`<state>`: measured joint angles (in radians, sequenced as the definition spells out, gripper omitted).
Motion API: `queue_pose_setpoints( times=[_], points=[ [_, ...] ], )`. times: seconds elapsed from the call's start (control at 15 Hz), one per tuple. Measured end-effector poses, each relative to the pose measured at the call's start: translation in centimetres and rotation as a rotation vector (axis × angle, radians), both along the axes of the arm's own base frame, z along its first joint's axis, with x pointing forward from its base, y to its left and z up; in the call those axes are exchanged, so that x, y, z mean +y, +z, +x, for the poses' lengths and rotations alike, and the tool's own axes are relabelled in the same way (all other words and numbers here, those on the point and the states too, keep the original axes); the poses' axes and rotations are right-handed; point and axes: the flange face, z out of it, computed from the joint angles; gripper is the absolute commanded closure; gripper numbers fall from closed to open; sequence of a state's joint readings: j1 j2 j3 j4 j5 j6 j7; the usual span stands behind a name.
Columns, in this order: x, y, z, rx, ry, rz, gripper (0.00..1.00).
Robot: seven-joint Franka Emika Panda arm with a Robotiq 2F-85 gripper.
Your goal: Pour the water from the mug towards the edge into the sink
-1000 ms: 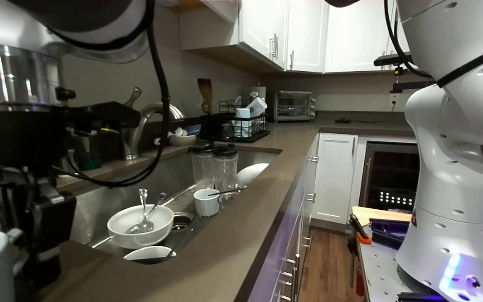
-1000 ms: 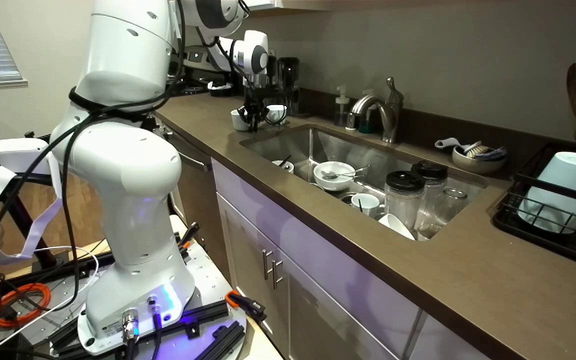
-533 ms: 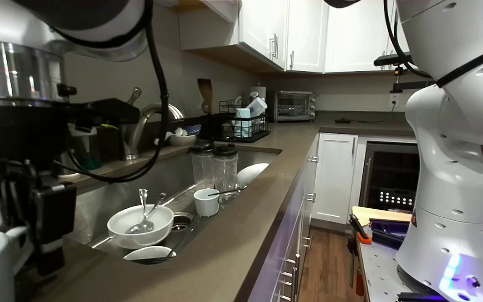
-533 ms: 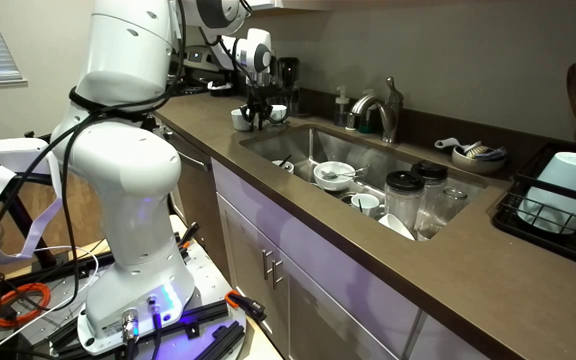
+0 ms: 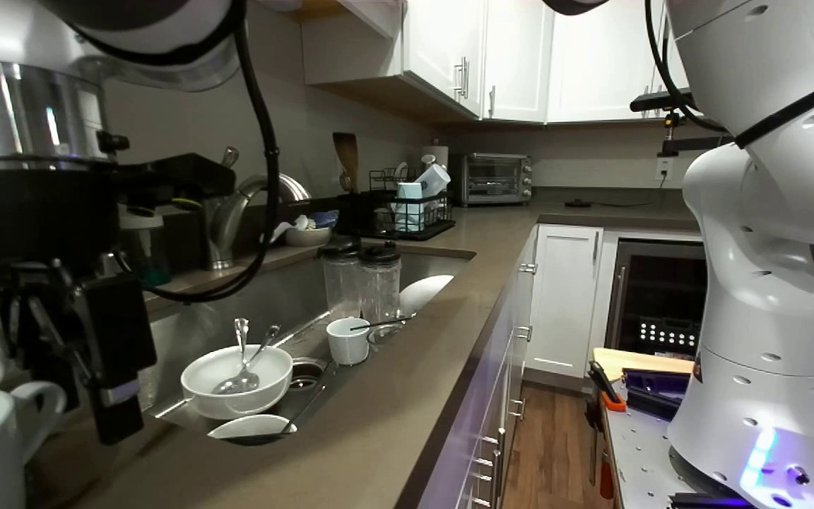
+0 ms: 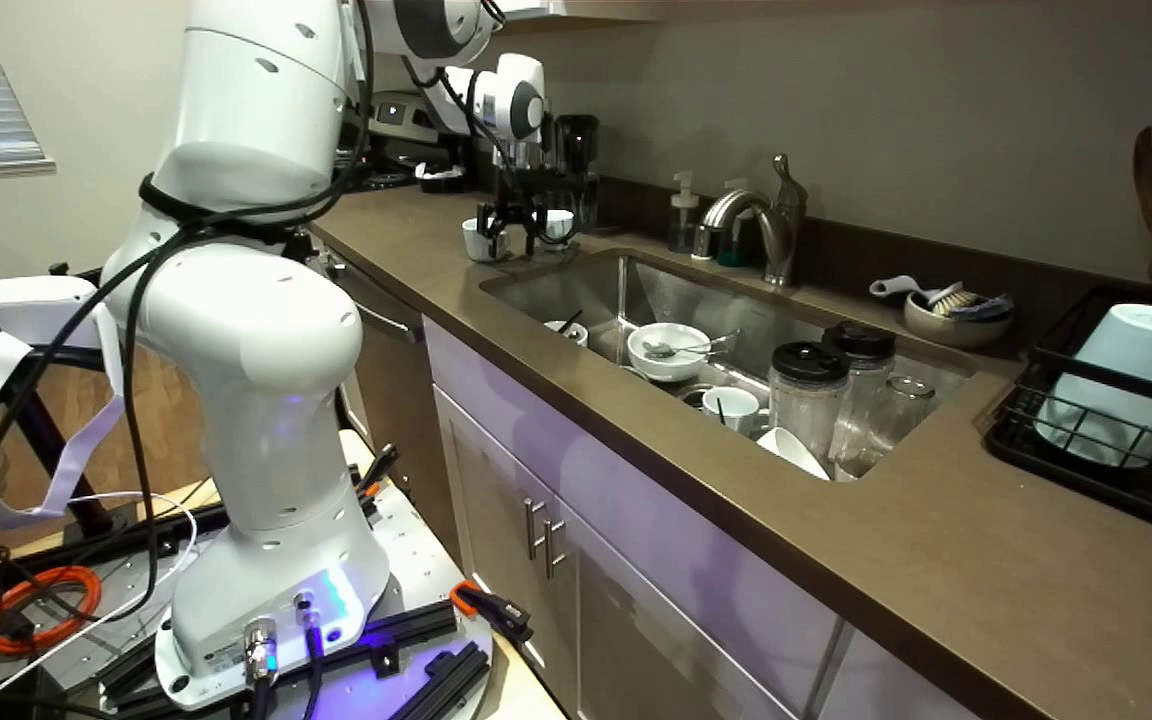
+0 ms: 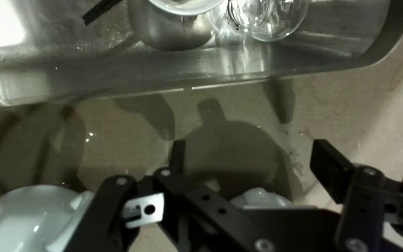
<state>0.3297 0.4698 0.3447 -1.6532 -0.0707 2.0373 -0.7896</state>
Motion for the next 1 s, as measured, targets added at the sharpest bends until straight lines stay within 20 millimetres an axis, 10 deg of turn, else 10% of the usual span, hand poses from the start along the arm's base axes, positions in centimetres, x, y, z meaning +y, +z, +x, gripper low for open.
queue_pose_setpoints(
  times=[0.47, 0.6, 1.0],
  points=[
    [1.0, -0.1, 0.0, 0.004, 0.047, 0.000, 0.00],
    [1.6, -0.3, -0.1, 0.001, 0.060, -0.003, 0.27],
    [3.3, -1.0, -0.7, 0.006, 0.089, -0.005, 0.58]
  ],
)
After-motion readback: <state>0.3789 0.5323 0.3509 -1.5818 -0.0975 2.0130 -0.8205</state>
